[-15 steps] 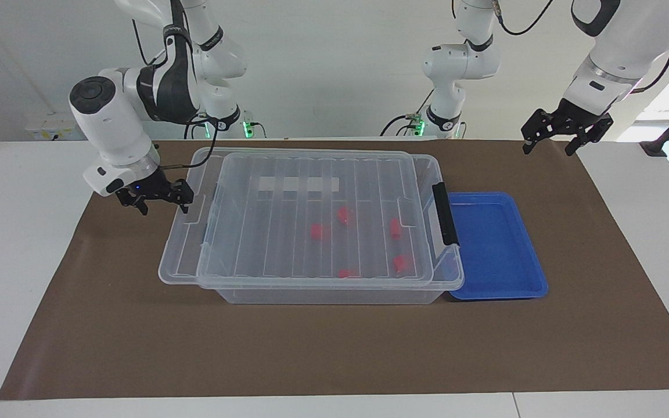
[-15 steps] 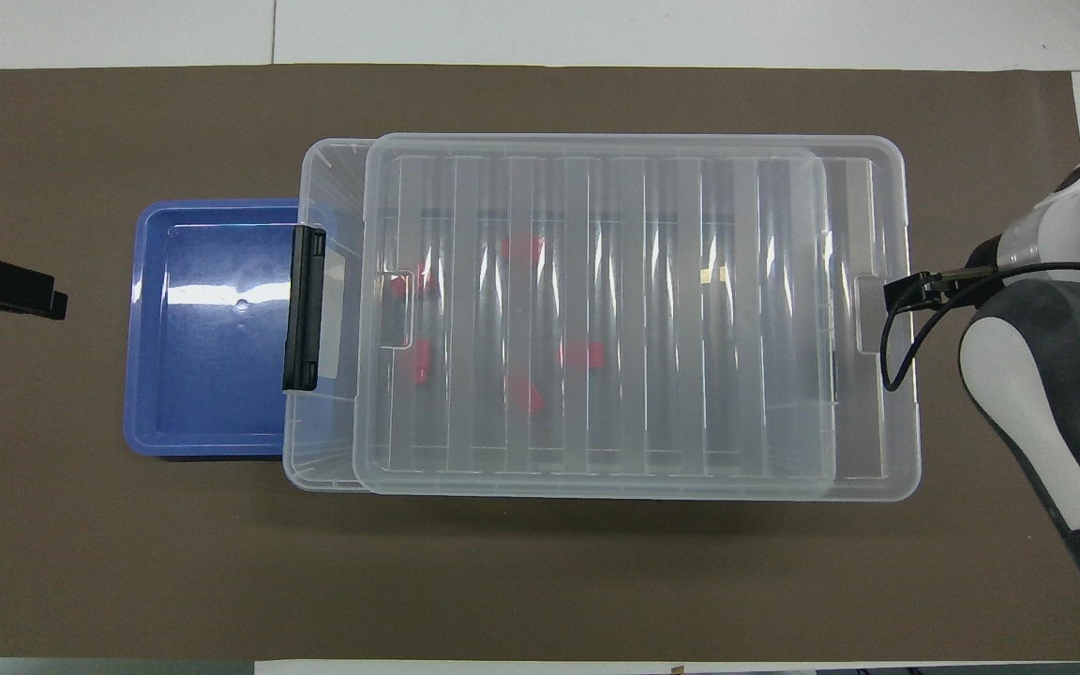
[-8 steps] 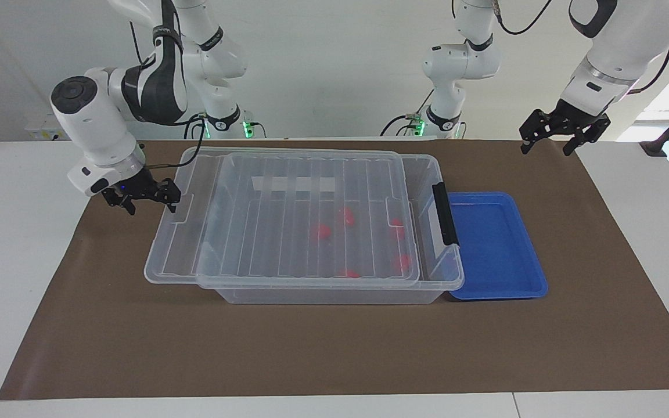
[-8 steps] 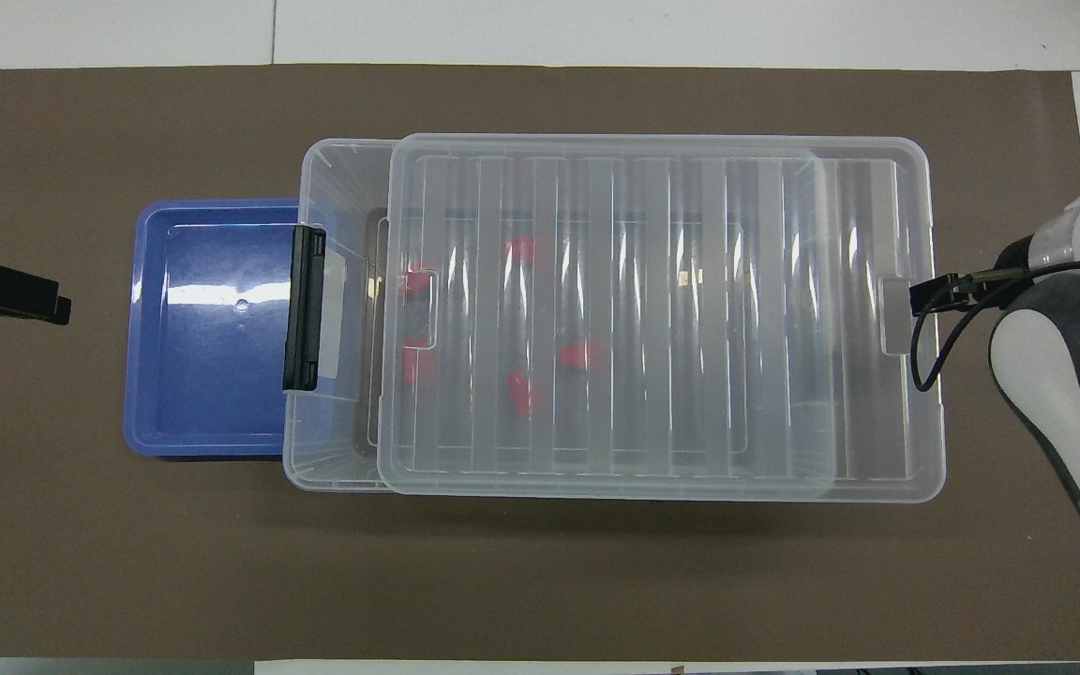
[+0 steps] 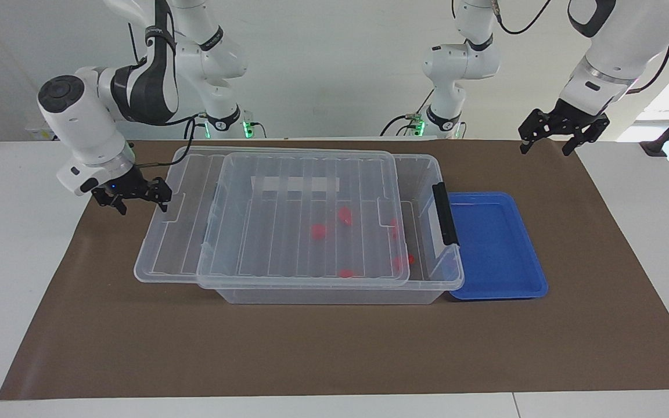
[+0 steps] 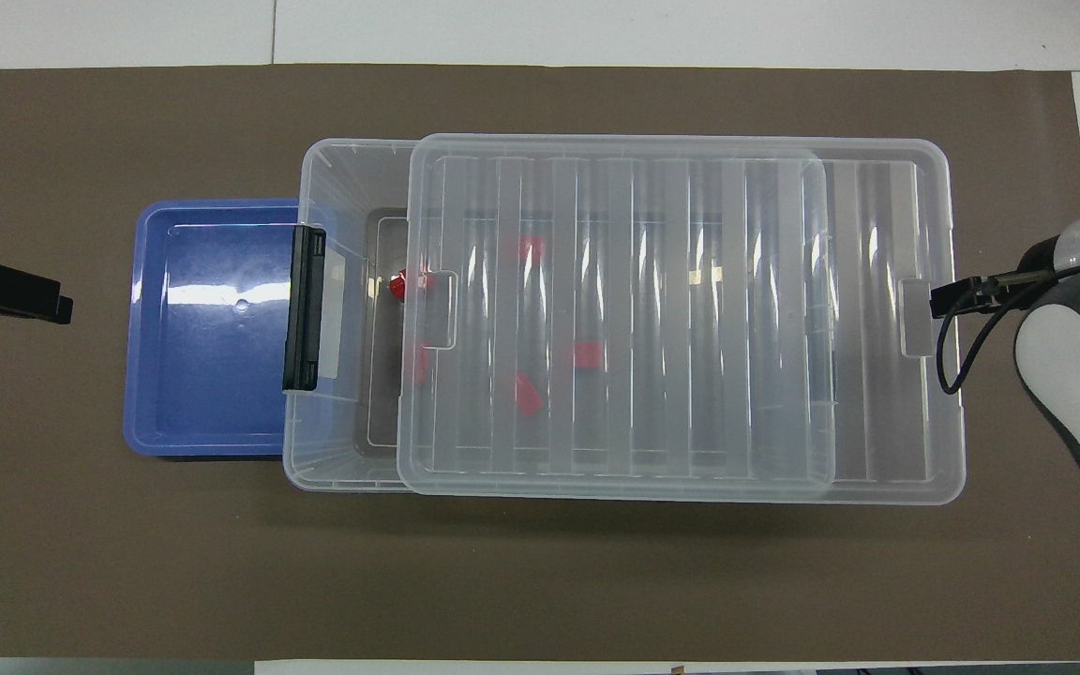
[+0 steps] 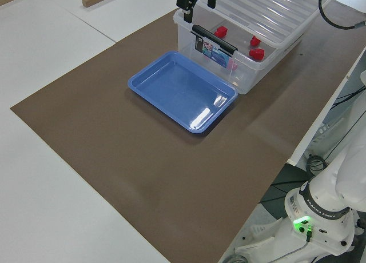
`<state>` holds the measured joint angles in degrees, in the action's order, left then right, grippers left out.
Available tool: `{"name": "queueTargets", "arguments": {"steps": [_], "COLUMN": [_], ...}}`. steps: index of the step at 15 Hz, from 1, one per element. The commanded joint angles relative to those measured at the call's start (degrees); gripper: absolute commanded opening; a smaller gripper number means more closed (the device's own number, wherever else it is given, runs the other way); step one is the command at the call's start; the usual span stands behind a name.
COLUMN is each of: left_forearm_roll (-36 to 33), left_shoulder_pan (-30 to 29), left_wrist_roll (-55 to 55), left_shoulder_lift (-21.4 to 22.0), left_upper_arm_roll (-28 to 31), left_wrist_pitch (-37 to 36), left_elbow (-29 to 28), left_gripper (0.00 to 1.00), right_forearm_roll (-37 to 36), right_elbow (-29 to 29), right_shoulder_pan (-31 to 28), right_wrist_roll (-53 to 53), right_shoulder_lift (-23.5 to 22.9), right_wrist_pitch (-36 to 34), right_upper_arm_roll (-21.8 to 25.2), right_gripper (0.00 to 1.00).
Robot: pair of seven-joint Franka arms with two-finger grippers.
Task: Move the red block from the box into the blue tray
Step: 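Slide the clear lid away from the blue tray with the right gripper, then reach the left gripper over the box toward the red blocks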
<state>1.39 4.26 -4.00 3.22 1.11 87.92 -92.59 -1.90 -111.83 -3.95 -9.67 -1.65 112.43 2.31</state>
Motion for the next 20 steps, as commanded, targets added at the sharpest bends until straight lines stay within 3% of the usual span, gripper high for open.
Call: {"name": "queueTargets", "arguments": {"steps": [1,12,20], "left_forearm_roll": [-0.52,-0.52,-1.31], "left_shoulder_pan": [0.75,1.72,11.20], "left_wrist_roll": [-0.40,1.01,10.40], "left_shoulder_lift": [1.44,1.35,1.26], "left_upper_arm_roll": [0.38,0.29,-0.23], "left_wrist_pitch": [1.11,2.61,7.43], "left_elbow": [-1.54,-1.63,-3.90], "left_gripper": [1.00,1.00,1.00], "right_forearm_roll": [-0.74,-0.74,-0.74], "right_elbow": [-1.03,-1.03,-1.03], "right_shoulder_pan": [-0.36,-0.36,-0.36], "right_wrist_roll": [-3.15,-7.55,-9.22], "right_shoulder_lift": [1.12,0.94,0.94], "right_wrist_pitch": [-0.11,-0.02,-0.19], "right_upper_arm_roll": [0.94,3.92,5.33], "right_gripper": [1.00,1.00,1.00]}}
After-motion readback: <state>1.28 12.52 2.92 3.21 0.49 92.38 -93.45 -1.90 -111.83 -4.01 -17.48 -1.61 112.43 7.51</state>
